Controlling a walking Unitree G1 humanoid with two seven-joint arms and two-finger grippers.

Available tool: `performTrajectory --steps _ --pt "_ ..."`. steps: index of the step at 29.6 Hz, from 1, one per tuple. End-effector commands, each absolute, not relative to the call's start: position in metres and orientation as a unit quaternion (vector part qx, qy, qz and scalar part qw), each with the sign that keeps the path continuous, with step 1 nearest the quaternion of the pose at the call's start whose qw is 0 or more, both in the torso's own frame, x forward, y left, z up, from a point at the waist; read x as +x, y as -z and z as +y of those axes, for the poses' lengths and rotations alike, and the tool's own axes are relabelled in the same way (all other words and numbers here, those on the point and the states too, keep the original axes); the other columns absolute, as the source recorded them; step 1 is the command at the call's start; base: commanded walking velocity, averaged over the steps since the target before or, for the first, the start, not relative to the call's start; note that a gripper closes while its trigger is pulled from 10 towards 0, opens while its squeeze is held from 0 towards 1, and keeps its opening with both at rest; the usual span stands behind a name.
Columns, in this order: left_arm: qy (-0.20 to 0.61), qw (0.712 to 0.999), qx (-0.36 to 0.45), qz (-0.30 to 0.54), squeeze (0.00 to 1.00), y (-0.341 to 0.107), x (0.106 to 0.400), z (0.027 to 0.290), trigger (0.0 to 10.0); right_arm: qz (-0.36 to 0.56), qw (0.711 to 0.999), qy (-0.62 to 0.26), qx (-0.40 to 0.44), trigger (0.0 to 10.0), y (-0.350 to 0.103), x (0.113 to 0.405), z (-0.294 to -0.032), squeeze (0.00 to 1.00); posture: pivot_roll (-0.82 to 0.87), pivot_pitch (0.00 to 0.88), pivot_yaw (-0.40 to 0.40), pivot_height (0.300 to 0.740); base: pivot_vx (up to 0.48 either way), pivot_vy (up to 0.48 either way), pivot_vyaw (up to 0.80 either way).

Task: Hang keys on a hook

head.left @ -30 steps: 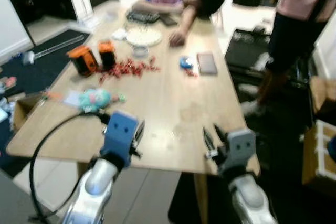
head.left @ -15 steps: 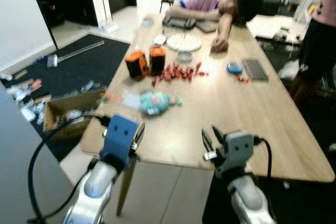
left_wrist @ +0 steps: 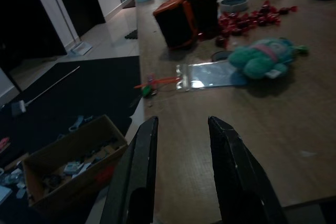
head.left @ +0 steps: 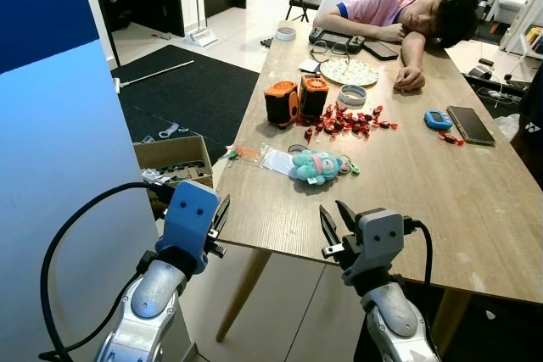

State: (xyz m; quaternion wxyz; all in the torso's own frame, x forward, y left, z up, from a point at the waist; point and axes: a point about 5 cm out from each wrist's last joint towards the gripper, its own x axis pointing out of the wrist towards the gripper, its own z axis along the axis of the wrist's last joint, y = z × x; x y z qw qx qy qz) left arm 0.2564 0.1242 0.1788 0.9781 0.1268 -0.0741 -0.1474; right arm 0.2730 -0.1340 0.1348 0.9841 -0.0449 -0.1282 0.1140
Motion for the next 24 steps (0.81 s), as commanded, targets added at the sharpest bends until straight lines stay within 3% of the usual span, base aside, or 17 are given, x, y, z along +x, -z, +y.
performTrajectory --steps 1,7,20,24 --pt "0.156 0.977 0.129 -0.071 0.0 -0.1769 0.2544 0.1216 10.0 -0.118 0.986 -0.109 -0.049 10.0 -0.1301 0.2709 -0.1376 0.0 0.13 0.121 -0.009 0.74 0.0 0.0 0.0" --pt "0.162 0.975 0.13 -0.077 0.0 -0.1776 0.2527 0.1203 10.0 -0.116 0.986 -0.108 -0.049 10.0 -0.1294 0.2703 -0.1379 0.0 0.13 0.123 -0.009 0.74 0.0 0.0 0.0" --pt "0.165 0.974 0.136 -0.08 0.0 -0.1779 0.2523 0.1201 10.0 -0.116 0.986 -0.107 -0.048 10.0 -0.1292 0.2696 -0.1377 0.0 0.13 0.124 -0.007 0.74 0.266 -0.391 0.0" --pt "0.163 0.974 0.137 -0.078 0.0 -0.1775 0.253 0.1202 10.0 -0.116 0.986 -0.107 -0.047 10.0 -0.1291 0.2695 -0.1375 0.0 0.13 0.125 -0.007 0.74 0.0 0.0 0.0"
